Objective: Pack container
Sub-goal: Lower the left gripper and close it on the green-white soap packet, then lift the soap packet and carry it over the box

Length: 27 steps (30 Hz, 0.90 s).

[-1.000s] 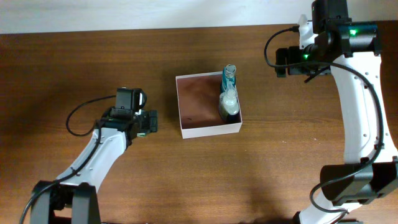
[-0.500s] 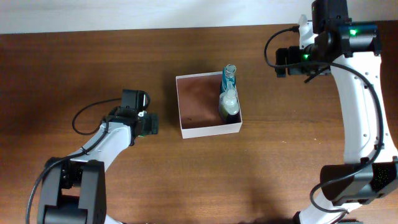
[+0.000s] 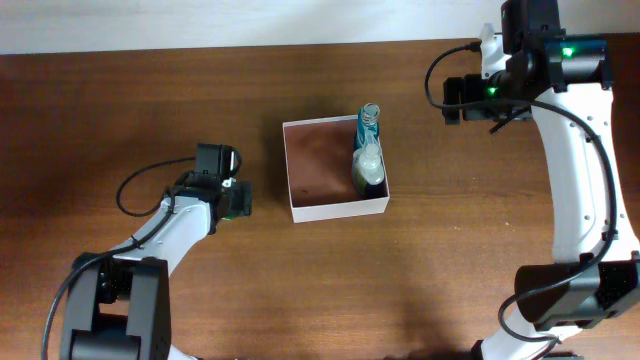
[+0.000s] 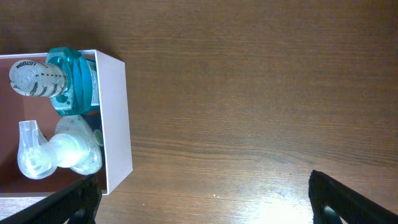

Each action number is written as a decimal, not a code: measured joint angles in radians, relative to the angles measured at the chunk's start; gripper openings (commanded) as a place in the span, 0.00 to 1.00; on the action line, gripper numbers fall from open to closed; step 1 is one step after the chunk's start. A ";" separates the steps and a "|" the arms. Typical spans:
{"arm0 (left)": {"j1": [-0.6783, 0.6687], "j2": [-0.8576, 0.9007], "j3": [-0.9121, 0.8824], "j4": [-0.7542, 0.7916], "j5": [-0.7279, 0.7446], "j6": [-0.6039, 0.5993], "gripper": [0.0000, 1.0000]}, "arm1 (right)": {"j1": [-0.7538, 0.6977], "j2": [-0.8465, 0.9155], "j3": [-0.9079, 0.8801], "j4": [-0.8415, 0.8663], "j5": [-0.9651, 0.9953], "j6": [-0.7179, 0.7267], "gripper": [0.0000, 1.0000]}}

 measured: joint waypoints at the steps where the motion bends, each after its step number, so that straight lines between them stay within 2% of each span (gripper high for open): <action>1: 0.000 0.001 0.000 0.002 0.000 0.000 0.74 | 0.000 0.000 0.000 0.000 0.000 0.001 0.98; 4: 0.000 0.009 0.000 0.005 -0.001 0.004 0.65 | 0.000 0.000 0.000 0.000 0.000 0.000 0.98; 5: 0.000 0.014 0.000 0.005 -0.002 0.006 0.57 | 0.000 0.000 0.000 0.000 0.000 0.000 0.98; 6: 0.000 0.021 0.000 0.005 -0.003 0.007 0.55 | 0.000 0.000 0.000 0.000 0.000 0.000 0.98; 19: -0.002 0.030 0.000 0.009 -0.051 0.010 0.54 | 0.000 0.000 0.000 0.000 0.000 0.000 0.99; 24: -0.002 0.030 0.015 -0.033 -0.092 0.011 0.45 | 0.000 0.000 0.000 0.000 0.000 0.000 0.98; 27: -0.002 0.023 0.031 -0.054 -0.100 0.011 0.44 | 0.000 0.000 0.000 0.000 0.000 0.000 0.98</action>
